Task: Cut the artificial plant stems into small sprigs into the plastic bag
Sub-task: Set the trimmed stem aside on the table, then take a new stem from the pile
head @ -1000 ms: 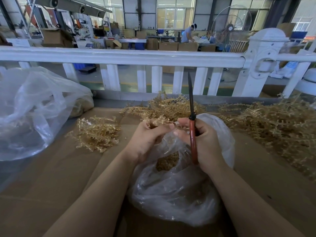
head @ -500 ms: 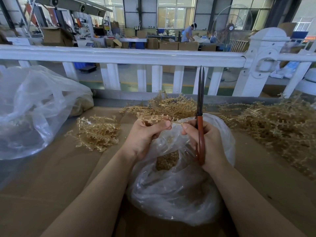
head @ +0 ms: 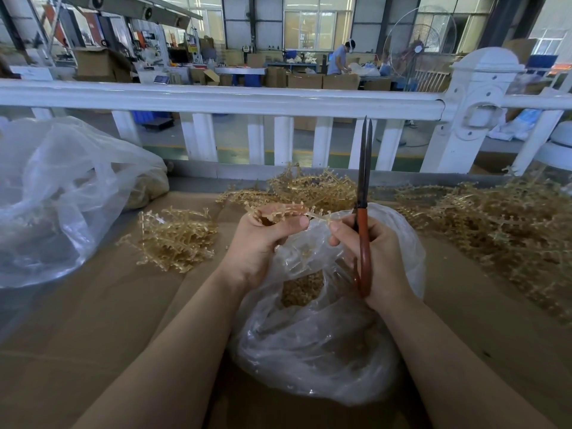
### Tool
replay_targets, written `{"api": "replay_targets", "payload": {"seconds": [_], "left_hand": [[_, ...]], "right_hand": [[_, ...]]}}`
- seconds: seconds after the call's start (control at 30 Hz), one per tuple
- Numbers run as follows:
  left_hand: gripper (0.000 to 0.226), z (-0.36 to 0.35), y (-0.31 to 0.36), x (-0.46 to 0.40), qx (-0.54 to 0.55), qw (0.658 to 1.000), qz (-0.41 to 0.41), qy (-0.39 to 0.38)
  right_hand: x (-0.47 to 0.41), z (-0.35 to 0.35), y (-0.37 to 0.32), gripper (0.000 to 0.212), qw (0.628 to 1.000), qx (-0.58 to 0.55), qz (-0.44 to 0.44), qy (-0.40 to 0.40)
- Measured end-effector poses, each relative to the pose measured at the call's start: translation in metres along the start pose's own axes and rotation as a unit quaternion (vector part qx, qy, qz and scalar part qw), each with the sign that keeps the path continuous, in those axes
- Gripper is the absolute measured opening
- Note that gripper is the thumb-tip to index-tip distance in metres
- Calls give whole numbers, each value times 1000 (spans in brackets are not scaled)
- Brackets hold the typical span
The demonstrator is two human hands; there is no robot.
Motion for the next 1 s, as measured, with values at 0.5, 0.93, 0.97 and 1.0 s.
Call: {"api": "replay_targets", "payload": {"seconds": [0.5,0.93,0.97,1.0], "left_hand": [[10,-16,13,14,-378,804,-457,31],[29,-14,9,10,-388,809,-441,-29],[27,-13,9,9,-384,819,-424,-34],[26,-13,8,8,-380,831,-405,-41]], "right_hand": [[1,-5,0,19,1000,4,-4,-31],[-4,-2,2,8,997,-29,-61,-38],[-5,-2,4,9,997,-26,-65,-37],[-5,-2,6,10,997,-21,-67,-31]]}}
Point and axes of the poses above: each hand's wrist, its own x-axis away from the middle knuckle, its own z-axis out of the back of the hand, y = z × x, the point moved 3 cm from there along -x, towards the middle knuckle, and after that the axes turned 13 degrees about y, right-handed, at the moved point
